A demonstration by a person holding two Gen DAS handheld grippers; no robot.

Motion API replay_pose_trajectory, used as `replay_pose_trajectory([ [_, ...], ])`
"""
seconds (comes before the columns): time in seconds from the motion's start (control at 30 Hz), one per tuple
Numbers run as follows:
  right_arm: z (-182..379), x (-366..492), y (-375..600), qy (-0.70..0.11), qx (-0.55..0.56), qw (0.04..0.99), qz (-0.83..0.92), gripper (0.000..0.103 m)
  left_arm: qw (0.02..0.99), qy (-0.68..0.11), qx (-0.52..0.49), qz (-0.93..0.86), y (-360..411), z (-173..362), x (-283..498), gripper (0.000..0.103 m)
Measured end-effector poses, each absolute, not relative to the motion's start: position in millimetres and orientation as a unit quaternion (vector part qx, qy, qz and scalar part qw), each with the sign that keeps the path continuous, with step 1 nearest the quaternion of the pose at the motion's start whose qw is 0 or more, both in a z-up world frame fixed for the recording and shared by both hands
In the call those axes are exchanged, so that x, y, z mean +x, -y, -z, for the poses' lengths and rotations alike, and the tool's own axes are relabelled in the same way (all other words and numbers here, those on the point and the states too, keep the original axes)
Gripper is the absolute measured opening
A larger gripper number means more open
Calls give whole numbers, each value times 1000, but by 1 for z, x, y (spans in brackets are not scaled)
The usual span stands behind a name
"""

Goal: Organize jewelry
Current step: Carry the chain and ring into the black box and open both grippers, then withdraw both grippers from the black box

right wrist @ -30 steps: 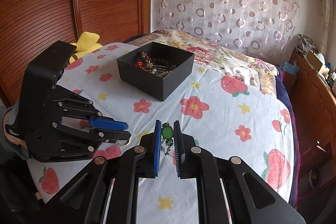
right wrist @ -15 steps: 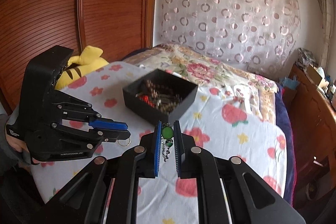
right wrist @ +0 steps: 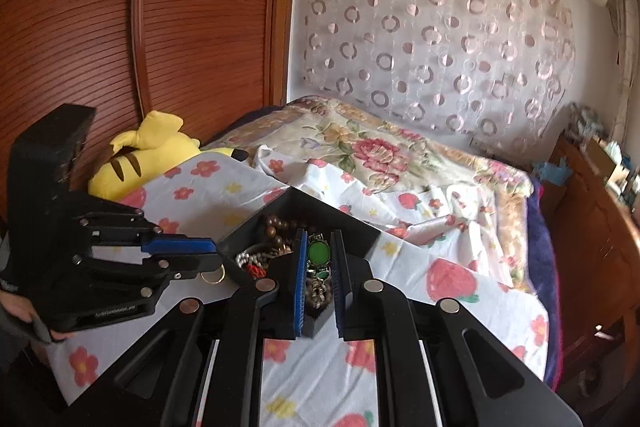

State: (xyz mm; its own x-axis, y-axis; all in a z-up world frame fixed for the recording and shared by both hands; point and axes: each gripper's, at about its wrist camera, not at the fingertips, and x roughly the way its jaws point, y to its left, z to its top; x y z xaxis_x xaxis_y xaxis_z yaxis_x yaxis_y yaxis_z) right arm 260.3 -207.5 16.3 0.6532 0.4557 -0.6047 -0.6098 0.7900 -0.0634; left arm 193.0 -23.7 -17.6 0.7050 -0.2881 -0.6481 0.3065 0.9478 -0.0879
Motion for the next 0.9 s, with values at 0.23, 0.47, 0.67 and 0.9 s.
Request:
replay_pose_trajectory([
  [0.23,-10,279,187,-314,-118,895,-292,14,925,-353,8,141,14,18,210,10],
  [0.47,-15,276,193,-309,-114,900,-285,14,925,-357,8,130,12,18,227,10],
  [0.67,-7,270,205,-316,-117,899,-281,14,926,-356,10,124,16,16,241,10],
  [0.9,1,256,216,-313,-112,900,-281,15,932,-348,0,105,13,15,244,44],
])
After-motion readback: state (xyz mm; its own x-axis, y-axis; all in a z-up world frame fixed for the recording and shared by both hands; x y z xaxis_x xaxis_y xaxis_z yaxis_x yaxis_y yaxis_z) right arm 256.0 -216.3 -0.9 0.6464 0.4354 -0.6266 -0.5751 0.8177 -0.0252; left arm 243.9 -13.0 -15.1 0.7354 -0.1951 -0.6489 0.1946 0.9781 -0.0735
